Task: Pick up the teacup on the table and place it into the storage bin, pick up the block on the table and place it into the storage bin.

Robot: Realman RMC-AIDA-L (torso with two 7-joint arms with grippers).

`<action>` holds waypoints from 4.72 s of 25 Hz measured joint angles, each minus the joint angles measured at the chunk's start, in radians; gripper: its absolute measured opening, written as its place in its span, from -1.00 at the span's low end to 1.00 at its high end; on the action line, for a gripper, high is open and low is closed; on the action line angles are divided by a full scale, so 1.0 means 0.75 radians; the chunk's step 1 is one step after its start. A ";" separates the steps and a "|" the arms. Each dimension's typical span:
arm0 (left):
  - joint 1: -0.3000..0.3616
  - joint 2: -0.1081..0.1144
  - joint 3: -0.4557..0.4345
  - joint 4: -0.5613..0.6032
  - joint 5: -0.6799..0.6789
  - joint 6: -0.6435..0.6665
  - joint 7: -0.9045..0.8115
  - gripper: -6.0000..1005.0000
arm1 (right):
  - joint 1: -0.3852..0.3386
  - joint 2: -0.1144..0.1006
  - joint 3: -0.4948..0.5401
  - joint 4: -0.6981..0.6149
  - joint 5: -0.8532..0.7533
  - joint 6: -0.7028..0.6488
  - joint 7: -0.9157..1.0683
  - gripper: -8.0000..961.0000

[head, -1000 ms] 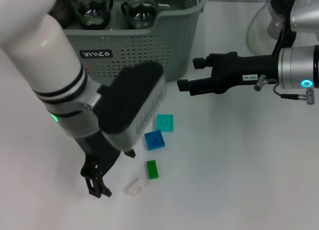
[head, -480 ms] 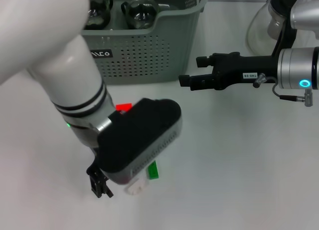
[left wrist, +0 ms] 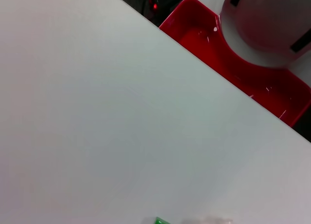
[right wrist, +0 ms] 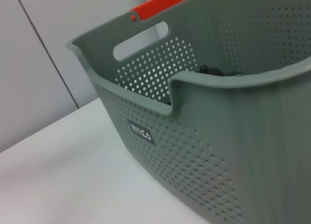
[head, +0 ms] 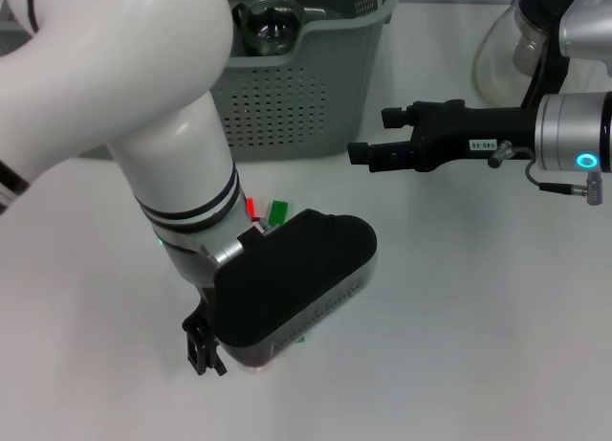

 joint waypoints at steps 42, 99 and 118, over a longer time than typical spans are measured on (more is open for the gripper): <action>0.041 -0.012 0.047 -0.027 0.038 -0.055 -0.084 0.48 | -0.016 -0.001 0.011 0.014 0.001 0.053 -0.021 0.97; 0.015 -0.014 0.118 -0.085 0.026 -0.108 -0.159 -0.04 | -0.023 -0.003 0.011 0.047 -0.010 0.073 -0.056 0.97; -0.062 -0.010 -0.266 -0.062 -0.020 -0.077 -0.202 -0.18 | -0.023 -0.003 0.007 0.048 -0.010 0.069 -0.066 0.97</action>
